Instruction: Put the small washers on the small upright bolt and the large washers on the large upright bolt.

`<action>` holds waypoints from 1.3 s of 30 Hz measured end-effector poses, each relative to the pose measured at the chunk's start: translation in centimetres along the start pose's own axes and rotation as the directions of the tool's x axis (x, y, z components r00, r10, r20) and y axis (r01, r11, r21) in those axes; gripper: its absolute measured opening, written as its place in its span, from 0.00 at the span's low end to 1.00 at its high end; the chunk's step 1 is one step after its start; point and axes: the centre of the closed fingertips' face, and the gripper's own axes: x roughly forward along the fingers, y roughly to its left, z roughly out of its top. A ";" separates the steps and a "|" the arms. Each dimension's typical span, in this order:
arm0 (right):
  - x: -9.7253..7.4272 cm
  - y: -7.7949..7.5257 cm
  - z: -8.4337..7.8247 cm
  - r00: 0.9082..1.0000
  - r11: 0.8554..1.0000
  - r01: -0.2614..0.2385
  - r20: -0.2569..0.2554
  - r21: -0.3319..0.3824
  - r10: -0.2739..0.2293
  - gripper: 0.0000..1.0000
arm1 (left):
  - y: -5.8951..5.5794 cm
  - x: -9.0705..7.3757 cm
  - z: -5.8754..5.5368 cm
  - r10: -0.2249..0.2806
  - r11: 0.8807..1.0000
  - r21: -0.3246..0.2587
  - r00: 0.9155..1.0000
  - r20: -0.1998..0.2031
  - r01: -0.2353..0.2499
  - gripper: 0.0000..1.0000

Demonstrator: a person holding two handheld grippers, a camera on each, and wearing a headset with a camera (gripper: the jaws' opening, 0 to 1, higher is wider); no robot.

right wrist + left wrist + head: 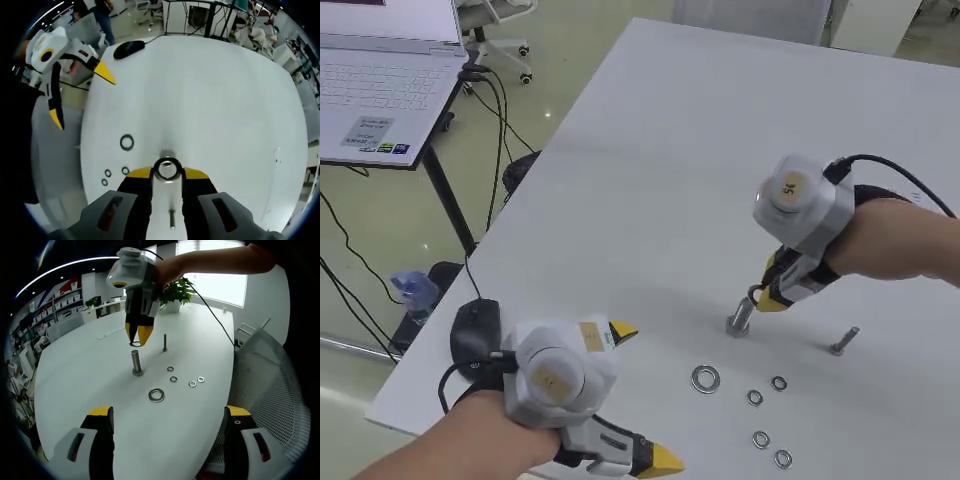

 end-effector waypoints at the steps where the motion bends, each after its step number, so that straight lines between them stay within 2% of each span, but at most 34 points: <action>1: 0.1 0.0 0.1 1.000 1.000 -0.001 -0.001 0.000 0.001 0.21 | 0.0 0.0 0.0 0.000 1.000 0.001 1.000 0.000 0.000 0.91; 8: 0.7 0.1 0.5 1.000 1.000 -0.010 -0.010 -0.001 0.010 0.21 | 0.0 0.1 0.1 -0.005 1.000 0.003 1.000 -0.002 0.005 0.91; 26: 2.6 0.2 0.4 0.998 0.999 -0.028 -0.051 -0.015 0.027 0.21 | 0.2 0.1 -0.5 -0.011 1.000 -0.004 1.000 -0.013 0.011 0.90; 39: 4.4 -0.4 0.0 0.996 0.999 -0.024 -0.081 -0.030 0.022 0.21 | 0.3 0.3 -0.4 -0.015 1.000 -0.003 1.000 -0.010 0.015 0.89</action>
